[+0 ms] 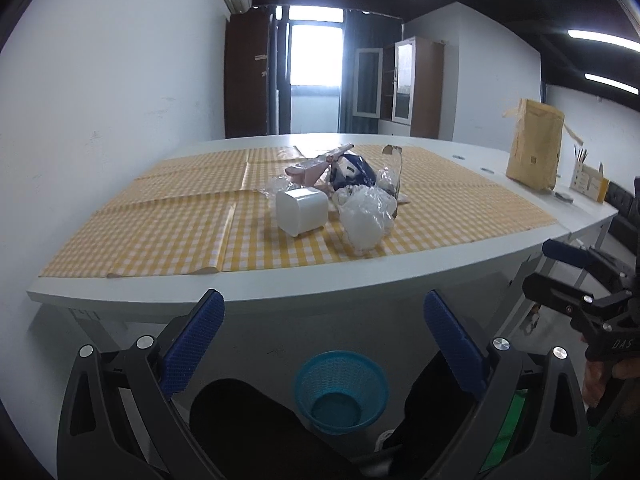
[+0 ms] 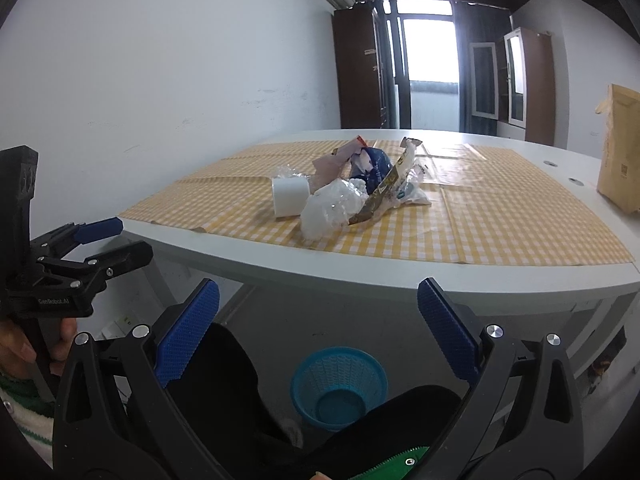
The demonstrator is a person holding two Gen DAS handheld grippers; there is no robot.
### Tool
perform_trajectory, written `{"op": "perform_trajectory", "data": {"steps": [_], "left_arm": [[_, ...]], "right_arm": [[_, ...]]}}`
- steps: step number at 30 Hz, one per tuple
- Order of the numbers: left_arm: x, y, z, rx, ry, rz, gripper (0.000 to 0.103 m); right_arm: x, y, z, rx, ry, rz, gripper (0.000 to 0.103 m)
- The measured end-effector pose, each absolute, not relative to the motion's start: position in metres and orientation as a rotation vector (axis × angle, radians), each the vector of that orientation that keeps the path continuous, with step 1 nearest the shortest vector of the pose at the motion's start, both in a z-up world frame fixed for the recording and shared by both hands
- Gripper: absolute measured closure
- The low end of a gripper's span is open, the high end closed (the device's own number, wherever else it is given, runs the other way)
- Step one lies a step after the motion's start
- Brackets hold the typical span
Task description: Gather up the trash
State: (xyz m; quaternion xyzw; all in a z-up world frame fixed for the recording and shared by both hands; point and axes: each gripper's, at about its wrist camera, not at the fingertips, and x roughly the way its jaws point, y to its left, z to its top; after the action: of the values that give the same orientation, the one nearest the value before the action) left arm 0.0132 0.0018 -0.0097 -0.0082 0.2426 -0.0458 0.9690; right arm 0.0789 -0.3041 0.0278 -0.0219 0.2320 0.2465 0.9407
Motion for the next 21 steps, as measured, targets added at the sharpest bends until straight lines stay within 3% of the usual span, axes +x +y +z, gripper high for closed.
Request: {"op": "perform_trajectory", "data": {"steps": [21], "left_arm": [[0.011, 0.011, -0.009, -0.004, 0.455, -0.06, 0.006]], "right_arm": [[0.071, -0.302, 0.032, -0.044, 0.464, 0.505, 0.009]]}}
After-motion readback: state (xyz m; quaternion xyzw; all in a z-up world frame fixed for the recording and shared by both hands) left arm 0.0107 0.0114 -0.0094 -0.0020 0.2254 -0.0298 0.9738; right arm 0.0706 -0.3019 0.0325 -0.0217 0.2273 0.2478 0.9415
